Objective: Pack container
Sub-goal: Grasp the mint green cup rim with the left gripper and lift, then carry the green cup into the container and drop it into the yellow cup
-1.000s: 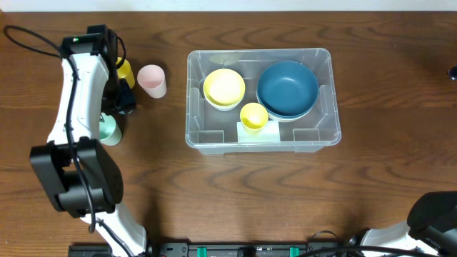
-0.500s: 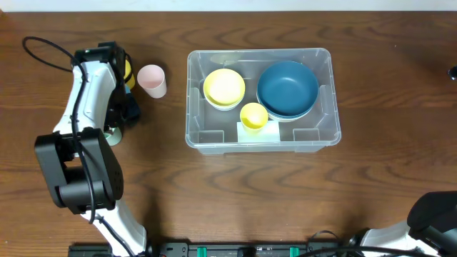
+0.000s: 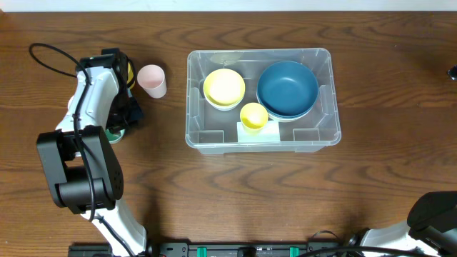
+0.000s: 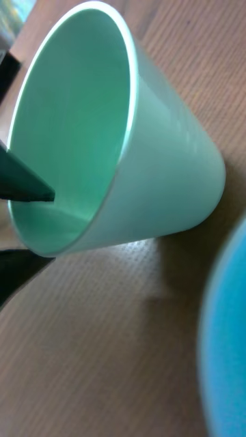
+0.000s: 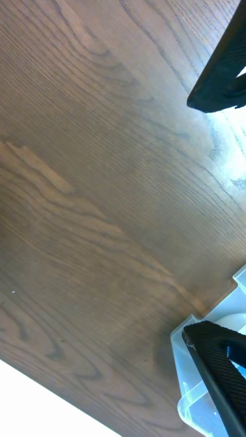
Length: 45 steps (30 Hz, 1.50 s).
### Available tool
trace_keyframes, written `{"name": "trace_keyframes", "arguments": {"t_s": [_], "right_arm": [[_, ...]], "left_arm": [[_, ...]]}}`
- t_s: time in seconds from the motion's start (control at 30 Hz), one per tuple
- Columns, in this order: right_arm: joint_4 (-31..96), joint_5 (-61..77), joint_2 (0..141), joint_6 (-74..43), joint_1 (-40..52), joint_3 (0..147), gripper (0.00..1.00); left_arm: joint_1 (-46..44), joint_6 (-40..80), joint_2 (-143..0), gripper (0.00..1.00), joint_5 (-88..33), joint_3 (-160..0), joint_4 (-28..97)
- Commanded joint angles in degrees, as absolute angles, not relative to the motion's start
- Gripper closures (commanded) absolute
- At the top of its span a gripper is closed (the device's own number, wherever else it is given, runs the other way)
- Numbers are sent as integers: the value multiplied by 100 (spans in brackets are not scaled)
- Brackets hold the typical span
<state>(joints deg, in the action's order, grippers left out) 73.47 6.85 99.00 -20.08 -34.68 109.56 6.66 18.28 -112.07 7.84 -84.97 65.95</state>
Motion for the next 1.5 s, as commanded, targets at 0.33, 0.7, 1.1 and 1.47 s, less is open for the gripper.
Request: {"name": "trace_keyframes", "arguments": {"t_s": [0.33, 0.7, 1.1, 1.47], "right_arm": [[7349, 692, 9935, -1922, -3487, 11024, 1], [7352, 692, 9935, -1922, -3487, 11024, 1], [7352, 692, 9935, -1922, -3485, 11024, 1], [7349, 692, 9935, -1922, -3487, 11024, 1]], "left_arm": [[661, 1761, -11262, 94, 812, -8482, 6790], [5, 1588, -10523, 94, 454, -8510, 7334], [-2071, 1050, -8121, 94, 191, -9087, 6947], [-3603, 989, -7830, 95, 180, -9142, 5867]]}}
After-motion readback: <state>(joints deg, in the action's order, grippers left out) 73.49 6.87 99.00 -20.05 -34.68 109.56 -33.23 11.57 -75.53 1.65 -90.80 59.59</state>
